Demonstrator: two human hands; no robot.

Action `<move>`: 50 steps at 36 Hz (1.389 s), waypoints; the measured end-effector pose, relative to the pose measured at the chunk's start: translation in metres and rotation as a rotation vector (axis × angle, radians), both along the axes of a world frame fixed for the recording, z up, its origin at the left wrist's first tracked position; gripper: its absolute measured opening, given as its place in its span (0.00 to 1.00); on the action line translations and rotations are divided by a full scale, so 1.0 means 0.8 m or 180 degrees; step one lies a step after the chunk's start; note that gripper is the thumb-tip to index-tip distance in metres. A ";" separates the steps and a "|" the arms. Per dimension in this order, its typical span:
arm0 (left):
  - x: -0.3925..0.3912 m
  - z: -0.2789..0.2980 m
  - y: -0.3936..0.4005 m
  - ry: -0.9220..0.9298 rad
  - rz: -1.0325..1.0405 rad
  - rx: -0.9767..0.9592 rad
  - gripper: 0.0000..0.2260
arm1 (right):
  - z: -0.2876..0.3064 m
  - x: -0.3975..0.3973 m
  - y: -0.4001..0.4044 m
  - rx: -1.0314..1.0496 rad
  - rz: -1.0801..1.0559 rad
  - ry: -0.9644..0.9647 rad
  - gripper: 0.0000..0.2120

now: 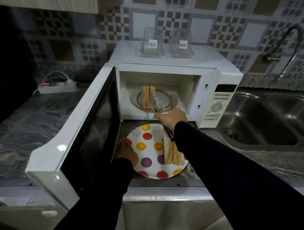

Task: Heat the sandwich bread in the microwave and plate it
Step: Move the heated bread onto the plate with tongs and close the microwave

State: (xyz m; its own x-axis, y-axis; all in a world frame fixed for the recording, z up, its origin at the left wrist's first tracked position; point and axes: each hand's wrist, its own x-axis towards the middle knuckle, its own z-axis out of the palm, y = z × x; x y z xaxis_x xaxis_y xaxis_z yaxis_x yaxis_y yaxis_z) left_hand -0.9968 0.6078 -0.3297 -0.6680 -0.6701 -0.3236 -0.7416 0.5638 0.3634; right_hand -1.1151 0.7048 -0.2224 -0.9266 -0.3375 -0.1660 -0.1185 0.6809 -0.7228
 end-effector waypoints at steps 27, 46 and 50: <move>-0.040 0.005 -0.016 0.0098 0.0790 -0.0103 0.14 | -0.028 -0.102 -0.109 -0.0300 0.0666 -0.0809 0.16; -0.034 0.010 -0.012 -0.0136 0.0694 -0.0123 0.20 | -0.028 -0.104 -0.103 -0.0330 0.0581 -0.0594 0.10; -0.031 0.008 -0.010 0.0061 0.0562 -0.0071 0.23 | -0.015 -0.092 -0.089 -0.0338 0.0530 -0.0405 0.13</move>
